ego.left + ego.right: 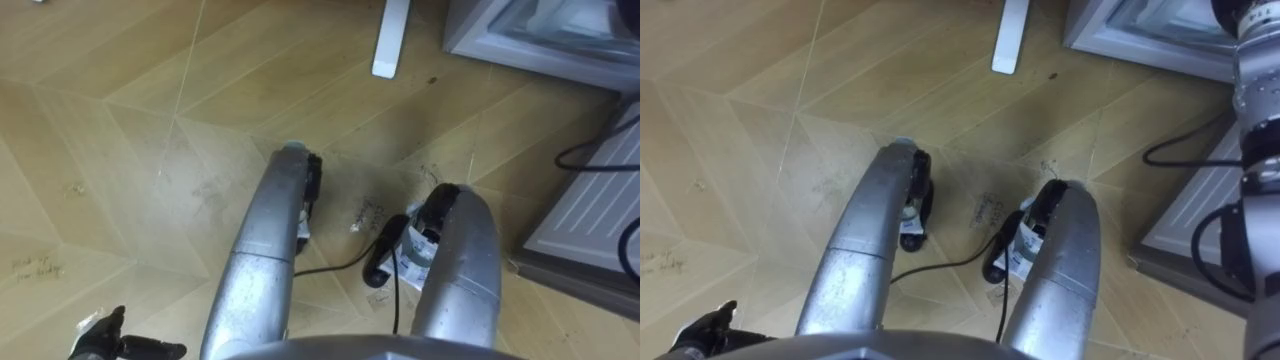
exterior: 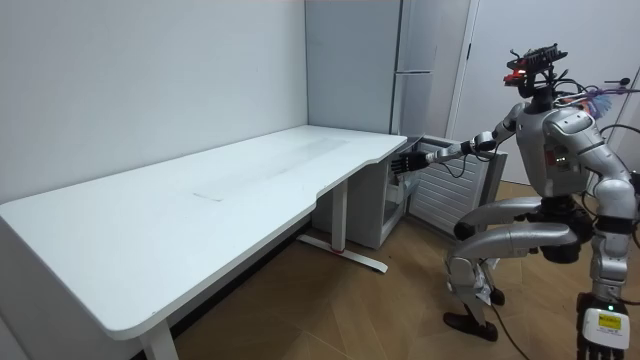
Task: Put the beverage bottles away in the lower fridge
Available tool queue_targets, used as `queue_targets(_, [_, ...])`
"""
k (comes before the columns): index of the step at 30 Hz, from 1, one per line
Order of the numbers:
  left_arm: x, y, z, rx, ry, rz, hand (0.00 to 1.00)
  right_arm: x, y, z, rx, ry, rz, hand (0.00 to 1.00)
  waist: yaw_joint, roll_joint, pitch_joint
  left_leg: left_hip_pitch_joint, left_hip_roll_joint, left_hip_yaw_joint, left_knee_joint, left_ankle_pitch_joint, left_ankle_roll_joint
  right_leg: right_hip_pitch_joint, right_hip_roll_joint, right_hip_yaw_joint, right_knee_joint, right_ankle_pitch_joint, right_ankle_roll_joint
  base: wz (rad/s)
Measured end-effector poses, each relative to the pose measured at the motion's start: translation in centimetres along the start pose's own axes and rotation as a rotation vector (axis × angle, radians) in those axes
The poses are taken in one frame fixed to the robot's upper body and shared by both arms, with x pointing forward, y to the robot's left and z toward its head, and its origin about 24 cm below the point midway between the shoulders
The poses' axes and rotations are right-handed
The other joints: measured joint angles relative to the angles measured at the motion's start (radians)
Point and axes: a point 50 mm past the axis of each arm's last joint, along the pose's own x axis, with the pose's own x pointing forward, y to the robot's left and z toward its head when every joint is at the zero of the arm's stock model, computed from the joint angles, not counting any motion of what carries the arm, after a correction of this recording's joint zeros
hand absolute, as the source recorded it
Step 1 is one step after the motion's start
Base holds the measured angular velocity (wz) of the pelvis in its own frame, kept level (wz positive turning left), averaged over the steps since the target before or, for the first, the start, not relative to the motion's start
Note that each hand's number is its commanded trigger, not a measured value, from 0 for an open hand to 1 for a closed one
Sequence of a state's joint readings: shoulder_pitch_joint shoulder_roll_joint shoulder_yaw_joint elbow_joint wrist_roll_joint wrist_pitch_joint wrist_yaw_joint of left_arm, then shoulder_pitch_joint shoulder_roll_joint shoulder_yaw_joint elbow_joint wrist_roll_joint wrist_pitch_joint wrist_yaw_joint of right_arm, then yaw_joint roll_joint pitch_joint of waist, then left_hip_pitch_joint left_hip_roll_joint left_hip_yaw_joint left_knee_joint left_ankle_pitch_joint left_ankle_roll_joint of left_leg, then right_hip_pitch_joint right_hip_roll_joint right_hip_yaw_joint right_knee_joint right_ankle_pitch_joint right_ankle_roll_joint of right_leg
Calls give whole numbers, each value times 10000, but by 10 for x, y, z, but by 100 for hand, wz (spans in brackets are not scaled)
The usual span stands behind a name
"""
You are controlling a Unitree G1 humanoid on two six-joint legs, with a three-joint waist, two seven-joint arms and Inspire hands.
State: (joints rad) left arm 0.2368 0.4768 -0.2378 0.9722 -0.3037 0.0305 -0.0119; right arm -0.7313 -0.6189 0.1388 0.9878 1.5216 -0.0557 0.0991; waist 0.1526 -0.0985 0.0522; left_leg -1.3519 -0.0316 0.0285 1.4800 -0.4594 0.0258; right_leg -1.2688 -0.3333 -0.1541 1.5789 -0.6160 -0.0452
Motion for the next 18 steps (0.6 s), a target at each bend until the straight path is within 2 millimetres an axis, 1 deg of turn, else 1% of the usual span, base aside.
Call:
queue_targets(2, [-2, -1, -2, -153, -65, -107, 0, 0, 2, -4, -103, 58, -51, 0, 20, -5, 5, 9, 14, -67, 0, -25, -19, 111, -12, -137, -63, -36, -45, 0])
queue_targets(4, [-3, -2, -2, -294, -114, -172, 0, 0, 2, -5, -162, 88, -93, 0, 46, 3, 11, 8, 12, -97, 0, -29, -12, 156, -22, -185, -82, -37, -38, 0])
queue_targets(6, [-3, -2, -3, -310, -88, -171, 0, 0, 1, -6, -206, 4, -213, 0, 113, 44, 37, 61, 11, -148, 0, -41, -16, 245, 28, -225, -120, -43, -15, 0])
queue_targets(8, [-4, 0, -4, -272, -51, -104, 0, 0, -3, -6, -215, -69, -448, 0, 265, 82, 60, 168, 5, -262, -2, -67, -52, 384, 108, -262, -162, -50, -1, 0])
queue_targets(9, [-4, 0, -5, -258, -32, -105, 0, -1, -4, -7, -214, -76, -500, 0, 307, 111, 78, 217, 6, -300, -2, -76, -69, 441, 129, -279, -186, -52, 5, -4])
queue_targets(10, [-4, -1, -6, -218, -8, -133, 0, -1, -6, -8, -216, -63, -579, 0, 425, 199, 100, 312, 14, -368, -9, -93, -101, 592, 171, -354, -263, -48, 19, -5])
queue_targets(11, [-5, -3, -7, -172, 3, -190, 0, -2, -9, -11, -226, 12, -649, 0, 522, 292, 147, 473, 33, -481, -21, -127, -150, 816, 267, -456, -364, -47, 19, -3])
queue_targets(12, [-6, -3, -9, -178, 11, -216, 0, -3, -10, -14, -244, 95, -683, 0, 558, 321, 141, 539, 38, -556, -28, -146, -176, 917, 314, -497, -405, -48, 19, -4])
queue_targets(13, [-7, -6, -10, -128, 8, -299, 0, -6, -16, -19, -357, 258, -784, 0, 724, 432, 144, 709, 43, -660, -38, -189, -248, 1173, 416, -606, -536, -50, 23, 0])
queue_targets(14, [-7, -7, -10, -50, 21, -348, 0, -9, -22, -22, -456, 416, -919, 0, 789, 480, 135, 887, 35, -718, -133, -203, -270, 1403, 430, -690, -665, -53, 21, 8])
queue_targets(16, [-7, -8, -11, 53, 50, -380, 0, -14, -34, -26, -521, 569, -1213, 0, 954, 516, 130, 1263, 32, -733, -399, -184, -292, 1799, 433, -752, -920, -52, 40, 9])
queue_targets(17, [-7, -8, -13, 52, 82, -379, 0, -18, -43, -28, -603, 642, -1443, 0, 997, 539, 127, 1562, 26, -734, -598, -188, -292, 2097, 464, -794, -1129, -37, 66, 0])
queue_targets(18, [-7, -8, -13, 53, 93, -378, 0, -19, -47, -28, -724, 691, -1528, 0, 1001, 550, 121, 1708, 22, -735, -717, -179, -289, 2252, 460, -834, -1260, -27, 85, 8])
